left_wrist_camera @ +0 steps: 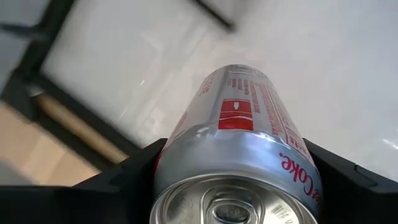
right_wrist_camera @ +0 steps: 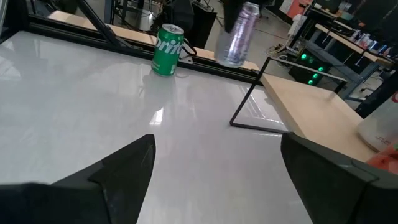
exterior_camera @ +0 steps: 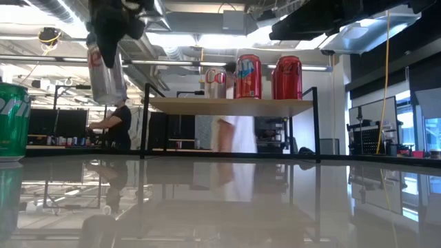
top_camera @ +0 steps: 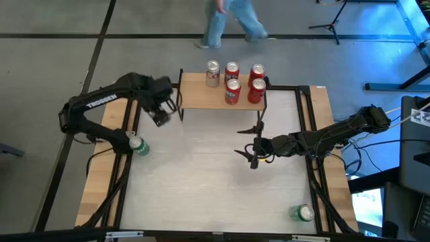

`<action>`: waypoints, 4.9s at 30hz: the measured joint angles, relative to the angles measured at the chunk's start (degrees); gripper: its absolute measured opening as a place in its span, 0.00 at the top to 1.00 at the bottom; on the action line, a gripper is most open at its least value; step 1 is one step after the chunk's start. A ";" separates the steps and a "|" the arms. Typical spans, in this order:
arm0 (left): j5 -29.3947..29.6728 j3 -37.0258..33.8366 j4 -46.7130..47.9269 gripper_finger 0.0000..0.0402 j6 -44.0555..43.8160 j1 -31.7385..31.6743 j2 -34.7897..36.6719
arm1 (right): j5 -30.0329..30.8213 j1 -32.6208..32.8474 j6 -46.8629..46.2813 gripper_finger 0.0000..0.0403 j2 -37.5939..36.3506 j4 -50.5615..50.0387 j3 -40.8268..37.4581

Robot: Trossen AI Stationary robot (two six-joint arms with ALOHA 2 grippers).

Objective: Place canned beverage on shelf
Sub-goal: Put the silver soda can on the shelf and align with the other silver soda can

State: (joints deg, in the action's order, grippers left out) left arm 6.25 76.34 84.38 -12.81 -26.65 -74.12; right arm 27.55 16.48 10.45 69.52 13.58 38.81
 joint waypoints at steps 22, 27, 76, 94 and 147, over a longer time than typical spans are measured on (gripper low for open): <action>-1.25 -2.89 -19.89 0.28 -18.74 36.26 -9.30 | -8.09 0.05 -9.13 0.15 8.81 2.24 0.01; -2.89 -2.91 -25.71 0.28 -17.68 37.19 -15.34 | -8.11 0.05 -9.16 0.15 12.69 3.41 0.02; 2.77 10.85 -27.29 0.15 -2.91 40.14 -26.34 | -9.44 0.01 -14.85 0.15 18.51 6.99 0.00; 16.87 -18.67 -42.82 0.15 -7.44 51.80 4.10 | -15.66 0.08 -14.66 0.15 22.35 20.51 0.02; 2.72 -55.05 -118.97 0.15 -1.60 51.77 -8.45 | 7.38 -0.24 -11.53 0.15 37.55 8.75 14.86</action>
State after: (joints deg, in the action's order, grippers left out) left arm 8.96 21.29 -34.60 -14.41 25.13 -82.58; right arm 34.93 16.25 -1.08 107.06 22.33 53.67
